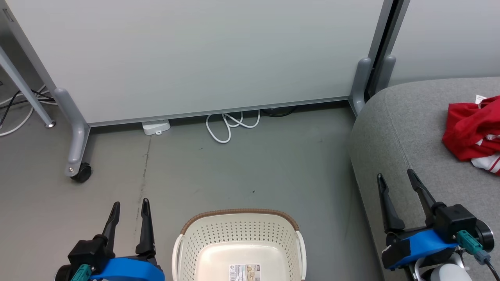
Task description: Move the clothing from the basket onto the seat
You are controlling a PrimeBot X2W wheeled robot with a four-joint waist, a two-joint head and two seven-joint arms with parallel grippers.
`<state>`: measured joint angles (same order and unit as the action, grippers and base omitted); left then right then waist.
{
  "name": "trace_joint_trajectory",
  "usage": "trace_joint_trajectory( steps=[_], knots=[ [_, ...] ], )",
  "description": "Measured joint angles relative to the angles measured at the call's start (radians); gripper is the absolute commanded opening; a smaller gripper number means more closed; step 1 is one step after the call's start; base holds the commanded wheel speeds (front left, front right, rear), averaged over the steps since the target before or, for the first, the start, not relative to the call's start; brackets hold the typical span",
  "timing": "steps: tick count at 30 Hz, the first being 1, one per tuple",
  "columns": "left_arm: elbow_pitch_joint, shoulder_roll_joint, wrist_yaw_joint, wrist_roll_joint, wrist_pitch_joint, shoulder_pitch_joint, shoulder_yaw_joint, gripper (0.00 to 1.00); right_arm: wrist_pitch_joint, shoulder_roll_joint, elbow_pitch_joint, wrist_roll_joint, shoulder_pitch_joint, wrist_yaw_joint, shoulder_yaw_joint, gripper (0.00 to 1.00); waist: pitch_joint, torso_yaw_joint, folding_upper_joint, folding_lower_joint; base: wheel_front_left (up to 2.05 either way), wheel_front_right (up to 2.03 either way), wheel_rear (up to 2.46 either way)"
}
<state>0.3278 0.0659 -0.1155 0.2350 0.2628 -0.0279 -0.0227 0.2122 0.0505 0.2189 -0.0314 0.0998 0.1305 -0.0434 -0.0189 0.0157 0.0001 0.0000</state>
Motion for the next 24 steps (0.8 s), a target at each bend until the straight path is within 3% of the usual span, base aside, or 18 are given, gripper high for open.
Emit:
trace_joint_trajectory(
  steps=[16, 17, 24],
  knots=[
    [-0.001, -0.006, -0.008, -0.006, 0.0, 0.006, 0.013, 1.0, 0.001, 0.0, 0.01, -0.015, -0.001, 0.0, 0.016, 1.0, -0.002, -0.01, 0.0, 0.0001, 0.0, 0.0, 0.0],
    [0.001, -0.006, -0.008, -0.006, 0.0, 0.007, 0.013, 0.0, 0.0, 0.0, 0.014, -0.015, -0.002, 0.0, 0.017, 0.0, -0.002, -0.01, 0.0, 0.0001, 0.0, 0.0, 0.0],
    [0.064, -0.017, -0.008, -0.006, -0.007, 0.047, 0.01, 0.0, -0.001, -0.003, 0.08, -0.016, -0.028, 0.0, 0.017, 0.0, -0.002, -0.01, 0.0, 0.0002, 0.0, 0.0, 0.0]
  ],
)
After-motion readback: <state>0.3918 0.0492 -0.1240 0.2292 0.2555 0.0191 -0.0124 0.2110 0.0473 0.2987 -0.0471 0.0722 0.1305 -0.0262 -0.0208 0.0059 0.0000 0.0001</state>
